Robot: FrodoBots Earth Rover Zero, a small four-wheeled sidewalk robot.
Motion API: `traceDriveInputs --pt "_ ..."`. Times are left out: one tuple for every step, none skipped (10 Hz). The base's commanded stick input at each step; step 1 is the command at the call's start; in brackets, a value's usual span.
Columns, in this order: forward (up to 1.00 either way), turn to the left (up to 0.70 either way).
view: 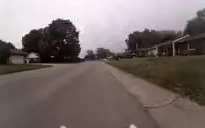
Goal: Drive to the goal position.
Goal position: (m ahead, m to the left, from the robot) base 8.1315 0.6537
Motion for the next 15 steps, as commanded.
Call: traceDriveInputs --pt "1.00 0.00" --pt "1.00 0.00" --pt "1.00 0.00" --pt "1.00 0.00" --pt "1.00 0.00" --pt "1.00 0.00" --pt "1.00 0.00" --pt "1.00 0.00" --pt "1.00 0.00" --pt "1.00 0.00" --pt "1.00 0.00" --pt "1.00 0.00" --pt "1.00 0.00" --pt "1.00 0.00" --pt "1.00 0.00"
